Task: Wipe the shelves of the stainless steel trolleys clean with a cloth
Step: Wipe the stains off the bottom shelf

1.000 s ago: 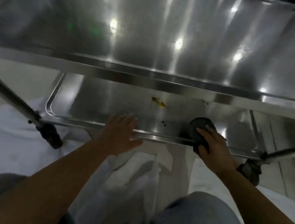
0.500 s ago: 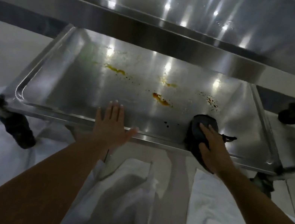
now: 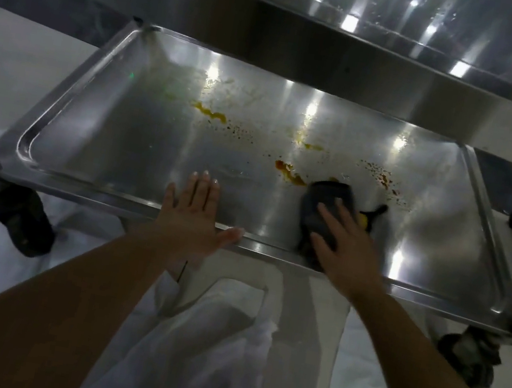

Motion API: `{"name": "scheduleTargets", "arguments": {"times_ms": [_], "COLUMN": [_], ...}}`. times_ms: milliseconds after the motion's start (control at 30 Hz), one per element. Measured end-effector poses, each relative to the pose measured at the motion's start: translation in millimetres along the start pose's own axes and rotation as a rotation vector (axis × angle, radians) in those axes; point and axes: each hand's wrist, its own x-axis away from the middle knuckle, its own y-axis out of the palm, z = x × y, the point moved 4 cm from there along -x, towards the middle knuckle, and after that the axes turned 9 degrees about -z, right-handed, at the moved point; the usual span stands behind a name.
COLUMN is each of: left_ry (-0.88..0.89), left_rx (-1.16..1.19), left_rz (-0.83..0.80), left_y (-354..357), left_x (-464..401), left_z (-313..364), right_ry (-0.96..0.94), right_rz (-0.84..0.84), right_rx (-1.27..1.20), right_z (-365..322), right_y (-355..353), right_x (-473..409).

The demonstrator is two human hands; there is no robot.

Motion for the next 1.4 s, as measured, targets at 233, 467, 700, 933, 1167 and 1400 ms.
{"name": "scheduleTargets", "arguments": {"times_ms": [233, 467, 700, 933, 1167, 1400], "left_ry": [-0.059, 0.072, 0.203, 0.335, 0.383, 0.386], "left_rx": [-0.070, -0.128, -0.128, -0.228, -0.266, -0.250], "left_rz": [0.075, 0.094, 0.088, 0.186, 0.203, 0.228], "left_y": [-14.3, -14.2, -6.6, -7.0, -12.5, -9.8], "left_x": [12.5, -0.7, -9.1, -6.5, -1.6, 0.9], "left_z": [19.4, 92.9, 89.1, 91.3, 87.0, 84.9], "right_ry": [0.384, 0.035, 0.069, 0.765, 0.156, 0.140], "right_rz": [0.114, 0.081, 0.118, 0.253, 0.177, 0.197], "right_rx": [-0.066, -0.062, -0.235, -0.246, -0.070, -0.141], "right_z": [86.7, 29.3, 128.8, 149.5, 53.6, 173.2], "right_y": [-20.7, -2.6, -35.3, -35.8, -8.5, -52.9], "right_x": [19.9, 21.2, 46.0, 9.7, -33.5, -10.3]}}
